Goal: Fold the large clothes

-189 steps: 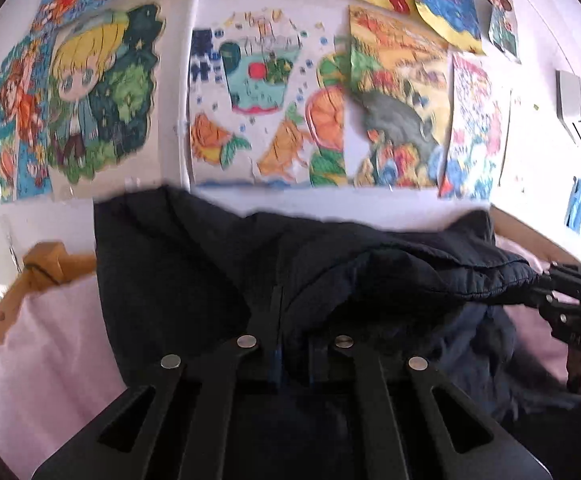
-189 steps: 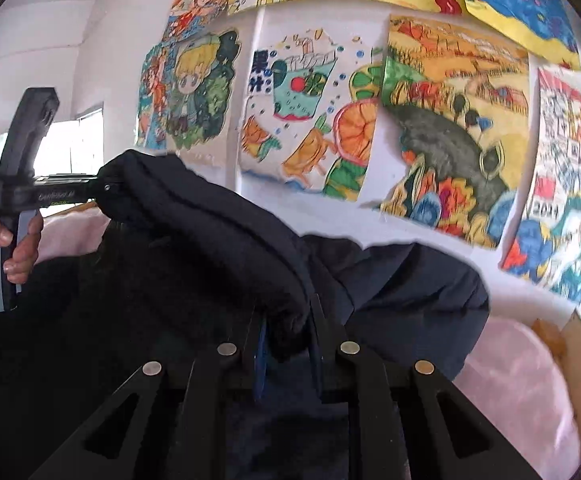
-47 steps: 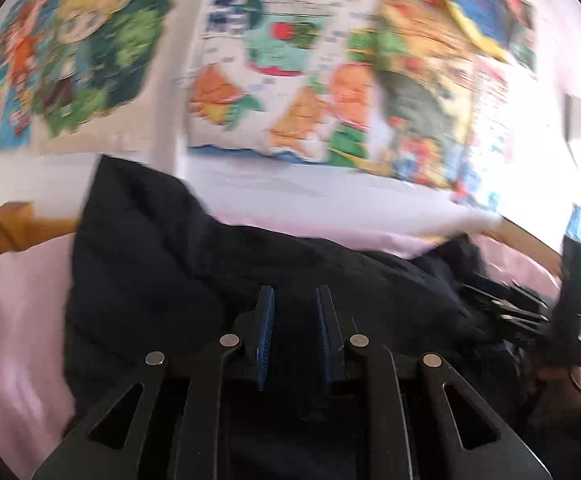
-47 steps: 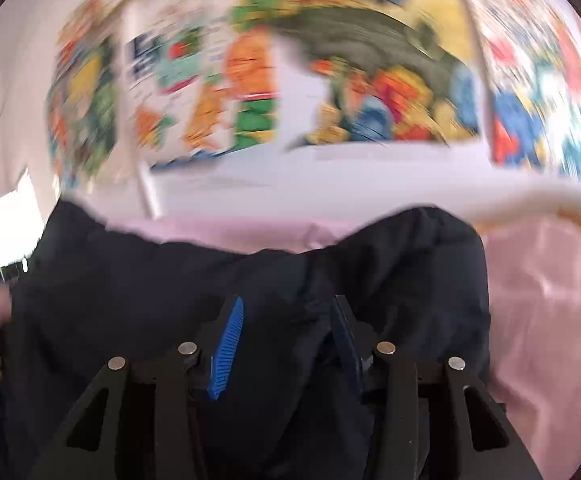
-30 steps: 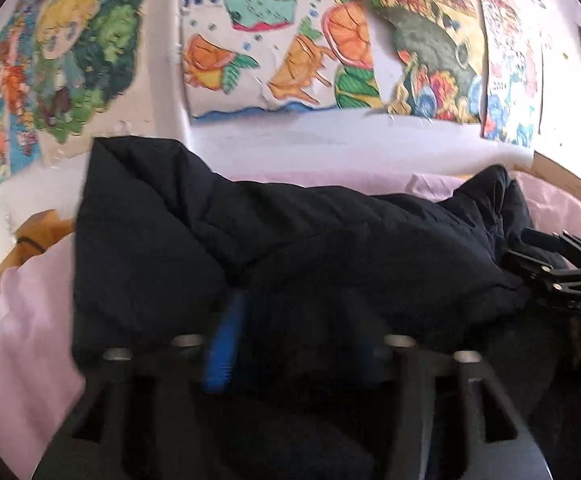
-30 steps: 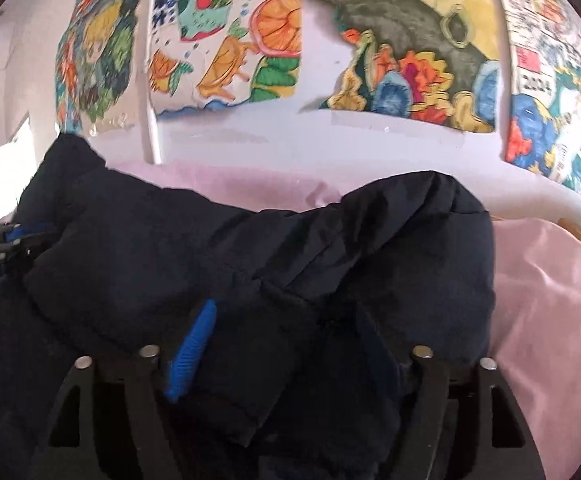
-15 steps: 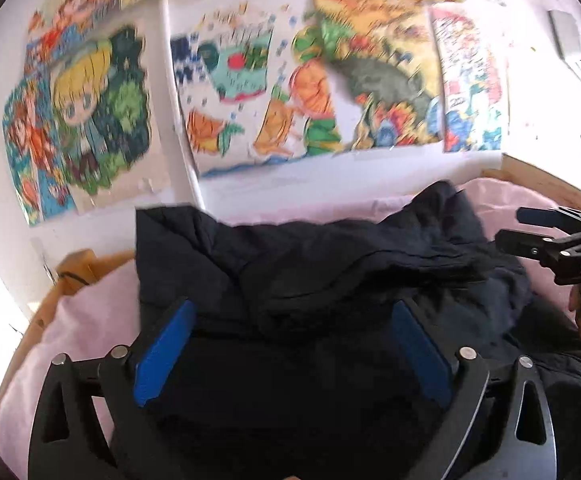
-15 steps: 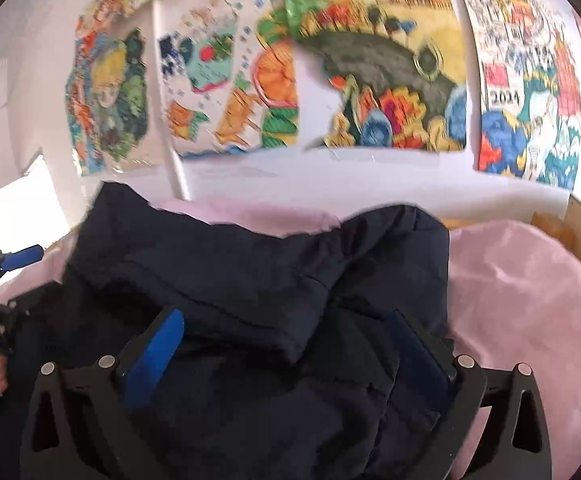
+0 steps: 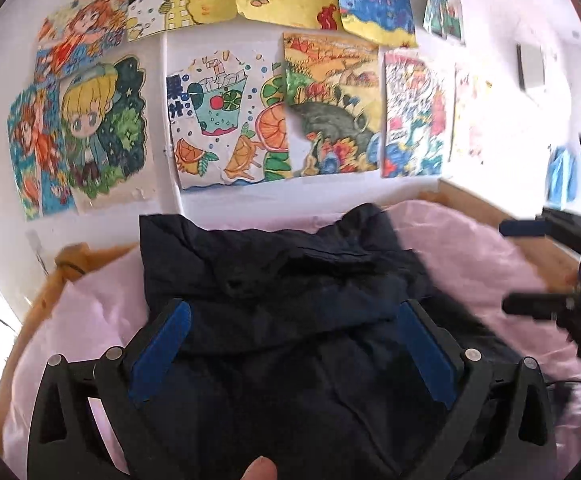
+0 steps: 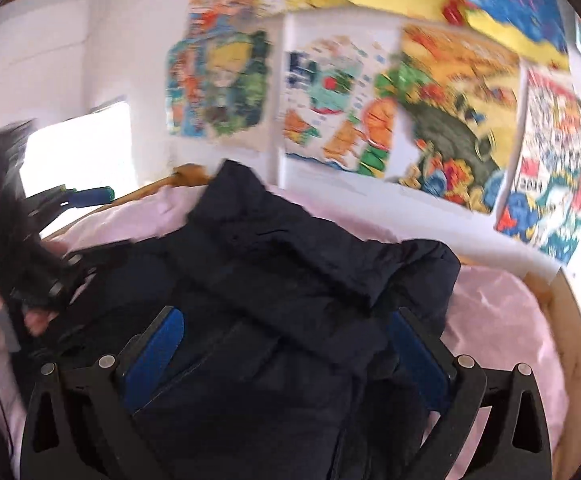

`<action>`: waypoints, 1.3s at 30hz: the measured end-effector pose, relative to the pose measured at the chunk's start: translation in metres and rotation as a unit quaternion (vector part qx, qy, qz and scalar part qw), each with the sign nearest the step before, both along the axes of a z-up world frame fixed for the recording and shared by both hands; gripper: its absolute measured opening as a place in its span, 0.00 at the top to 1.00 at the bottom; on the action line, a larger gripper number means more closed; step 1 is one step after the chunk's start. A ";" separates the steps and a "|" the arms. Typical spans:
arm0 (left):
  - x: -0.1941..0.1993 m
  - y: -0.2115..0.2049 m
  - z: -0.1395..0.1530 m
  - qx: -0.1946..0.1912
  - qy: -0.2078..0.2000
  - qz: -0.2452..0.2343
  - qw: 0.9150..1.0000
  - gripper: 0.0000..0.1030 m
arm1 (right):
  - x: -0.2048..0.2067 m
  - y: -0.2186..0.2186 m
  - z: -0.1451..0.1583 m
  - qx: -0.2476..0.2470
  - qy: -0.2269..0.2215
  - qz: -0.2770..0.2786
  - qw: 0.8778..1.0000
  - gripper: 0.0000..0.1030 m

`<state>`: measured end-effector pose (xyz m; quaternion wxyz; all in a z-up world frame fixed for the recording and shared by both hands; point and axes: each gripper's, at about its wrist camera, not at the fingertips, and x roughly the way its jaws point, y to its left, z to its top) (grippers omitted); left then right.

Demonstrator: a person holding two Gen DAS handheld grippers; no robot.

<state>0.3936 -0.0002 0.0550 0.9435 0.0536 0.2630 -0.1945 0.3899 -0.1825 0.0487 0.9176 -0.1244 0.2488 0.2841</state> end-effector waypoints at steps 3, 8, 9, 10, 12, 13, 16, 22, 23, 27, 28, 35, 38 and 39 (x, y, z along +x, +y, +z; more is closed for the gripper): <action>-0.018 0.003 0.016 -0.008 0.011 -0.008 1.000 0.01 | -0.034 0.001 0.005 -0.019 -0.005 0.012 1.000 0.00; -0.056 0.000 0.033 0.002 0.023 -0.054 0.998 0.01 | -0.077 -0.005 0.002 -0.037 0.005 0.020 0.999 0.00; -0.063 -0.002 0.033 0.009 0.031 -0.073 0.997 0.01 | -0.087 -0.007 0.000 -0.040 0.006 0.021 0.999 0.00; -0.068 -0.004 0.030 0.015 0.041 -0.089 0.995 0.01 | -0.094 -0.010 -0.003 -0.043 0.005 0.022 0.999 0.00; -0.078 -0.007 0.026 0.027 0.057 -0.112 0.992 0.01 | -0.107 -0.012 -0.009 -0.053 0.004 0.027 0.998 0.00; -0.085 -0.010 0.022 0.039 0.064 -0.131 0.989 0.01 | -0.111 -0.013 -0.014 -0.060 0.008 0.034 0.998 0.00; -0.100 -0.019 0.010 0.068 0.083 -0.173 0.979 0.01 | -0.121 -0.011 -0.033 -0.094 0.032 0.069 0.993 0.00; -0.127 -0.027 -0.037 0.138 0.089 -0.211 0.964 0.01 | -0.140 0.008 -0.085 -0.217 0.031 0.134 0.966 0.00; -0.130 -0.028 -0.047 0.144 0.090 -0.210 0.963 0.01 | -0.141 0.010 -0.093 -0.233 0.030 0.140 0.962 0.00; -0.133 -0.024 -0.066 0.153 0.091 -0.206 0.962 0.01 | -0.139 0.013 -0.111 -0.254 0.041 0.142 0.956 0.00; -0.133 -0.022 -0.069 0.154 0.093 -0.205 0.962 0.01 | -0.137 0.012 -0.113 -0.257 0.044 0.137 0.956 0.00; -0.136 -0.006 -0.079 0.173 0.114 -0.201 0.957 0.01 | -0.134 0.013 -0.125 -0.281 0.049 0.131 0.949 0.00; -0.141 -0.002 -0.084 0.190 0.121 -0.206 0.952 0.01 | -0.135 0.014 -0.130 -0.295 0.047 0.132 0.945 0.00; -0.143 -0.002 -0.086 0.195 0.123 -0.208 0.950 0.01 | -0.135 0.015 -0.131 -0.297 0.048 0.133 0.944 0.00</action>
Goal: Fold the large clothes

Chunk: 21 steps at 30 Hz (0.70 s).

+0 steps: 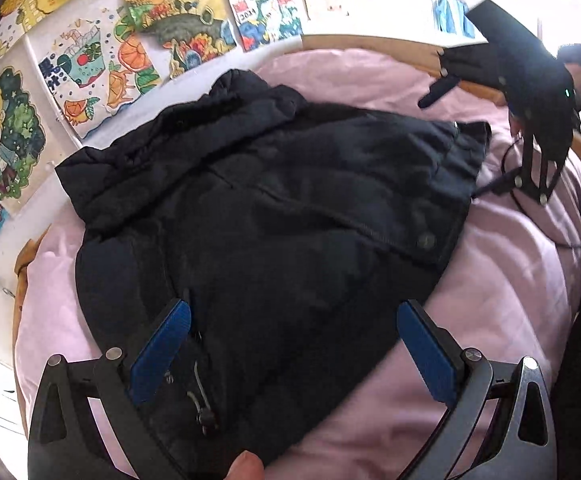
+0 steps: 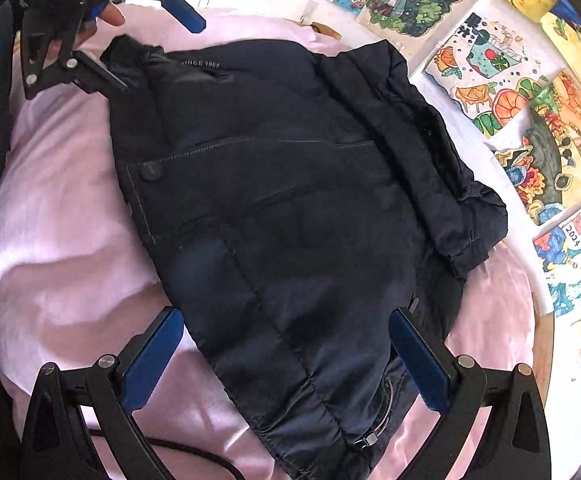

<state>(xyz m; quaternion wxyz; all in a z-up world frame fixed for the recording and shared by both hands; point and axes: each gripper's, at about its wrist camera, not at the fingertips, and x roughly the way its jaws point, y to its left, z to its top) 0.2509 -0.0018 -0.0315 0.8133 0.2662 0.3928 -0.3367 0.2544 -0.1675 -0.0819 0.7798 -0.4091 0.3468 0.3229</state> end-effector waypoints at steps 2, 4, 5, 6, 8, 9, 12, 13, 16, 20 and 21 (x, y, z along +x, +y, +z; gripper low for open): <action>-0.003 0.000 -0.005 0.008 0.005 -0.001 1.000 0.01 | 0.001 0.000 -0.003 -0.006 0.002 0.000 1.000 0.00; -0.004 0.002 -0.009 0.013 0.011 -0.001 1.000 0.01 | 0.002 0.002 -0.007 -0.015 0.005 0.000 1.000 0.00; -0.005 0.003 -0.011 0.016 0.012 -0.002 1.000 0.01 | 0.002 0.002 -0.010 -0.021 0.009 0.000 1.000 0.00; -0.005 0.003 -0.012 0.018 0.015 -0.003 1.000 0.01 | 0.002 0.002 -0.012 -0.026 0.010 0.000 1.000 0.00; -0.006 0.005 -0.015 0.025 0.020 -0.007 0.999 0.01 | 0.000 0.004 -0.018 -0.042 0.006 0.005 0.999 0.00; -0.006 0.006 -0.016 0.028 0.019 -0.007 0.999 0.01 | -0.002 0.004 -0.020 -0.050 0.000 0.009 0.999 0.00; -0.007 0.006 -0.020 0.028 0.026 -0.001 0.999 0.01 | -0.004 0.005 -0.029 -0.073 -0.022 0.013 0.997 0.00; -0.006 0.007 -0.021 0.028 0.029 -0.001 0.999 0.01 | -0.004 0.005 -0.032 -0.078 -0.027 0.012 0.997 0.00; -0.003 0.009 -0.021 0.024 0.039 0.003 0.999 0.01 | -0.001 0.008 -0.040 -0.090 -0.039 0.003 0.995 0.00; -0.004 0.010 -0.018 0.019 0.049 0.006 0.999 0.01 | -0.002 0.011 -0.037 -0.091 -0.075 0.003 0.993 0.02; -0.005 0.011 -0.016 0.015 0.051 0.004 0.999 0.01 | -0.001 0.011 -0.035 -0.086 -0.079 0.001 0.993 0.10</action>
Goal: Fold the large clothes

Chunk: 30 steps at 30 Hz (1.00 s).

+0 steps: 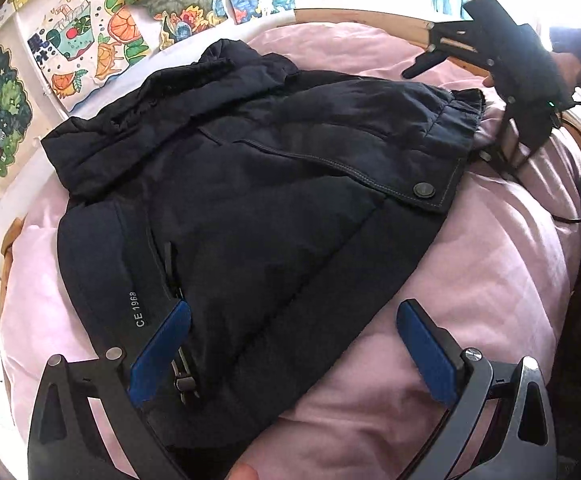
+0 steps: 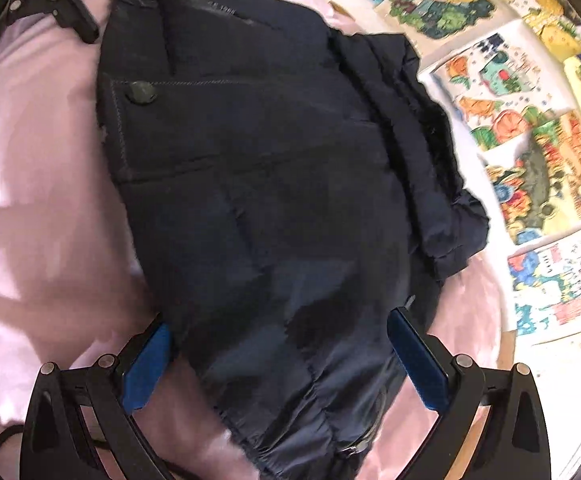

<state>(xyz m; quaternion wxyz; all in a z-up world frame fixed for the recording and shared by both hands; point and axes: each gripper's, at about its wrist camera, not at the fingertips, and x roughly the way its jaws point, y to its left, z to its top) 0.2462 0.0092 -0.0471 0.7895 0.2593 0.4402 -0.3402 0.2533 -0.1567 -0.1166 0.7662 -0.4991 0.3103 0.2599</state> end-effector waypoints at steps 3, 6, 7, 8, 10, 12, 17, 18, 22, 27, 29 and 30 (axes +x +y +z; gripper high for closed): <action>-0.003 0.002 0.005 -0.006 0.002 -0.006 1.000 0.01 | 0.008 -0.002 0.010 0.025 0.013 -0.014 1.000 0.37; -0.007 0.002 0.008 -0.001 -0.005 -0.013 1.000 0.01 | 0.019 -0.003 0.025 0.065 0.056 -0.034 0.996 0.57; -0.008 0.001 0.008 0.002 -0.006 -0.015 1.000 0.01 | 0.023 -0.003 0.031 0.077 0.064 -0.040 0.994 0.62; -0.008 0.001 0.008 0.004 -0.007 -0.016 1.000 0.01 | 0.028 -0.004 0.039 0.097 0.072 -0.048 0.992 0.64; -0.009 -0.001 0.007 0.007 -0.009 -0.015 1.000 0.01 | 0.039 -0.008 0.054 0.139 0.090 -0.069 0.984 0.70; -0.007 -0.002 0.006 0.009 -0.011 -0.009 1.000 0.01 | 0.051 -0.011 0.069 0.179 0.106 -0.090 0.974 0.72; 0.002 -0.002 0.000 0.044 -0.032 0.025 0.998 0.02 | 0.070 -0.017 0.100 0.256 0.119 -0.128 0.951 0.76; 0.005 0.000 -0.001 0.051 -0.040 0.036 0.997 0.02 | 0.072 -0.018 0.104 0.265 0.118 -0.132 0.948 0.77; 0.013 0.011 -0.002 0.073 -0.057 0.077 0.993 0.30 | 0.078 -0.026 0.114 0.292 0.115 -0.148 0.938 0.78; 0.024 0.043 0.014 0.047 -0.069 0.157 0.984 0.53 | 0.077 -0.031 0.117 0.297 0.106 -0.151 0.937 0.80; 0.021 0.047 0.028 0.030 -0.093 0.172 0.980 0.64 | 0.074 -0.028 0.117 0.287 0.096 -0.143 0.942 0.80; 0.020 0.048 0.036 0.022 -0.107 0.180 0.978 0.68 | 0.071 -0.027 0.116 0.278 0.091 -0.138 0.946 0.80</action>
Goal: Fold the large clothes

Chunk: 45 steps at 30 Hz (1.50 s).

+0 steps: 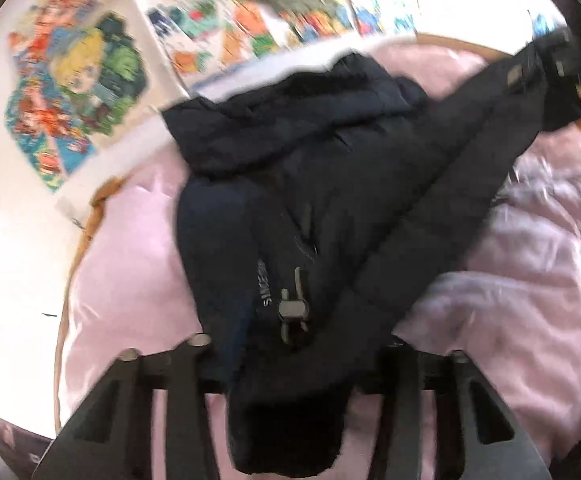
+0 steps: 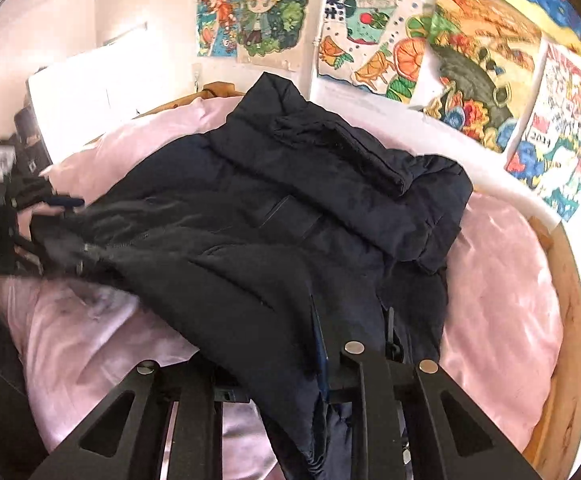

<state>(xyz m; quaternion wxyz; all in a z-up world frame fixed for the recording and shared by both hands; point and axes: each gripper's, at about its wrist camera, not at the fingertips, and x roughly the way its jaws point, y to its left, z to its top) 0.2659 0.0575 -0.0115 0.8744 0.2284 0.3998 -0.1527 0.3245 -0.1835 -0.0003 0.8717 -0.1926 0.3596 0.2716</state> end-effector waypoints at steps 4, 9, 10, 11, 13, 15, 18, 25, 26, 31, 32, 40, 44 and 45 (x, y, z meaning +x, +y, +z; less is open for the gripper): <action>-0.006 0.001 0.027 -0.015 -0.045 0.001 0.999 0.83 | -0.014 0.002 -0.012 -0.066 -0.026 0.047 0.996 0.80; -0.018 -0.006 0.054 -0.032 -0.077 -0.033 0.996 0.84 | -0.057 -0.002 -0.050 -0.179 -0.055 0.115 0.975 0.87; -0.023 -0.008 0.059 -0.028 -0.081 -0.045 0.995 0.85 | -0.066 -0.003 -0.054 -0.194 -0.060 0.122 0.971 0.90; -0.027 -0.007 0.061 -0.027 -0.080 -0.053 0.995 0.85 | -0.072 -0.003 -0.055 -0.207 -0.064 0.128 0.968 0.91; -0.030 -0.005 0.065 -0.030 -0.077 -0.062 0.995 0.85 | -0.082 -0.003 -0.050 -0.216 -0.066 0.134 0.965 0.92; -0.037 0.003 0.076 -0.037 -0.073 -0.072 0.994 0.85 | -0.090 -0.006 -0.039 -0.205 -0.061 0.140 0.967 0.92; -0.038 0.012 0.092 -0.050 -0.071 -0.075 0.993 0.85 | -0.104 -0.002 -0.019 -0.193 -0.064 0.154 0.967 0.93; 0.001 0.005 0.126 -0.078 -0.078 -0.037 0.993 0.85 | -0.076 0.007 0.033 -0.174 -0.123 0.114 0.970 0.92; 0.009 0.003 0.131 -0.081 -0.079 -0.030 0.993 0.85 | -0.065 0.007 0.040 -0.171 -0.136 0.099 0.971 0.92; 0.058 -0.013 0.153 -0.060 -0.099 0.002 0.993 0.85 | -0.016 0.013 0.062 -0.175 -0.176 0.048 0.968 0.91; 0.069 -0.015 0.154 -0.057 -0.100 0.009 0.993 0.85 | -0.003 0.015 0.066 -0.175 -0.181 0.038 0.967 0.91; 0.170 -0.025 0.142 -0.049 -0.082 0.063 0.993 0.85 | 0.099 0.021 0.079 -0.152 -0.171 -0.028 0.973 0.87; 0.220 -0.022 0.122 -0.054 -0.057 0.077 0.994 0.85 | 0.146 0.021 0.066 -0.143 -0.160 -0.041 0.976 0.86; 0.227 -0.022 0.116 -0.056 -0.054 0.078 0.994 0.85 | 0.153 0.021 0.062 -0.142 -0.160 -0.044 0.976 0.86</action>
